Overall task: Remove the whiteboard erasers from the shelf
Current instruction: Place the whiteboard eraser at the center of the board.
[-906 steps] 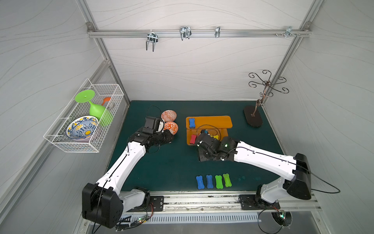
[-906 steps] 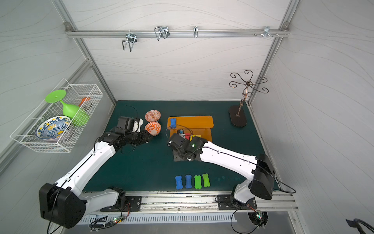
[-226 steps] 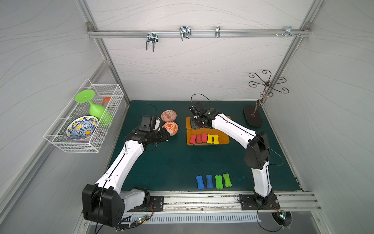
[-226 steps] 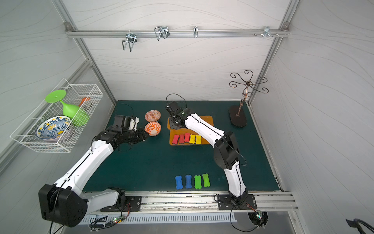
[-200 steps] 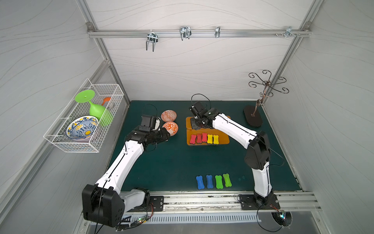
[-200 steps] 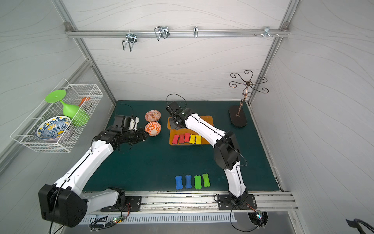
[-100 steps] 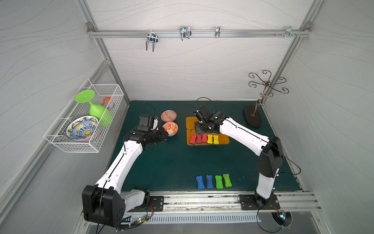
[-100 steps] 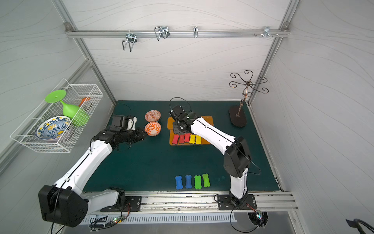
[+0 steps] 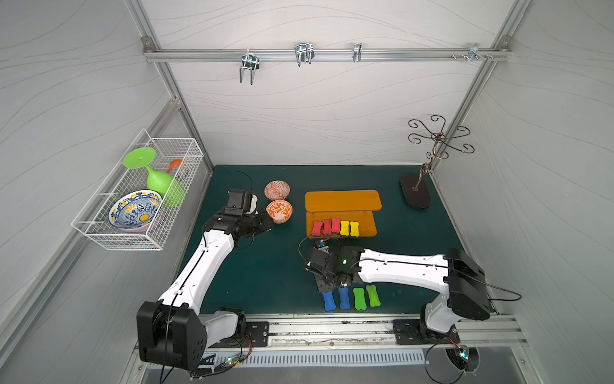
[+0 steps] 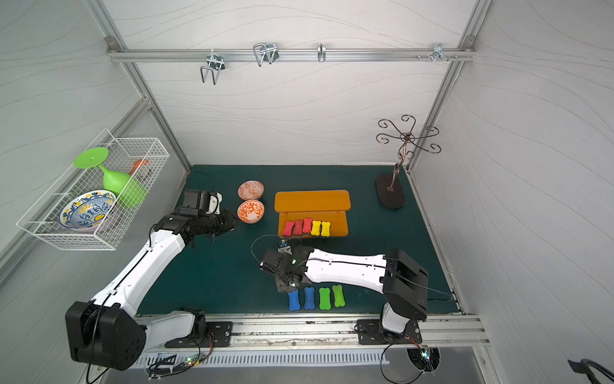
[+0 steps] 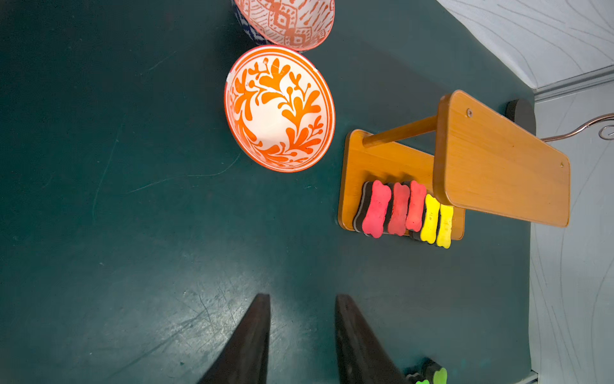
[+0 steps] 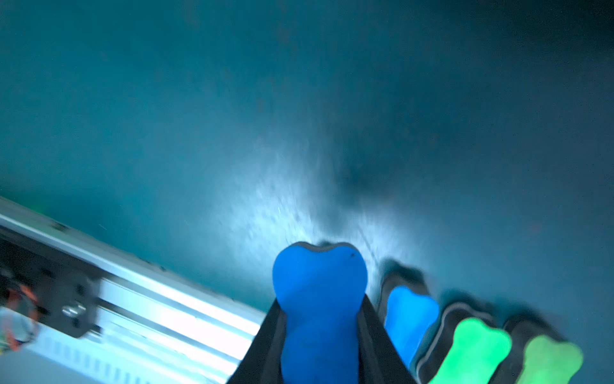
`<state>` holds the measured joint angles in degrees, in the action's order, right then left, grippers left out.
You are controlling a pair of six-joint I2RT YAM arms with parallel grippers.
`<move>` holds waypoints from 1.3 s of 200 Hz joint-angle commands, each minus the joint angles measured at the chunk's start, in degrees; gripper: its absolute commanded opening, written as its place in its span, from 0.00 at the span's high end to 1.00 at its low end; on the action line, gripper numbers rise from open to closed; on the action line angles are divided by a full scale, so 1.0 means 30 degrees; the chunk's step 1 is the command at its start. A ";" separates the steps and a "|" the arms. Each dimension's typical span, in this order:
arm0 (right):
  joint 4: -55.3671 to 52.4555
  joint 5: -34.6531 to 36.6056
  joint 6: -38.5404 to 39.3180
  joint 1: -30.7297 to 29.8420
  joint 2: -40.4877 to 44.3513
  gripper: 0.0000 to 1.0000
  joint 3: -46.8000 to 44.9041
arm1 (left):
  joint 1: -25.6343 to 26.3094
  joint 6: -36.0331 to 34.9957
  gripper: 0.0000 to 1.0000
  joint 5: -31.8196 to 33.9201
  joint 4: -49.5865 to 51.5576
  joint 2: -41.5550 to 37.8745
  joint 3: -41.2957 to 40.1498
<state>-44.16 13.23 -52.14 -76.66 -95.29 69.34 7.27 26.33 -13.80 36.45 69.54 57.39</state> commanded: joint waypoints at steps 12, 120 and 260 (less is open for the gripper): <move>0.0114 0.0506 -0.1916 -0.1213 -0.1508 0.95 0.0952 | -0.0076 -0.0128 0.64 0.0529 -0.0467 0.0146 0.0185; 0.0135 -0.1049 -0.2113 -0.0730 -0.4692 0.88 0.2530 | -0.0137 -0.0221 0.63 0.0821 -0.0274 0.0260 0.0295; 0.1051 -0.2893 -0.1955 -0.0043 -0.5154 0.58 0.2319 | -0.0140 -0.0189 0.63 0.0939 -0.0368 -0.0664 0.0062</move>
<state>-40.88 4.99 -57.63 -76.75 -110.13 75.96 7.11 26.13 -11.33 36.56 69.01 57.25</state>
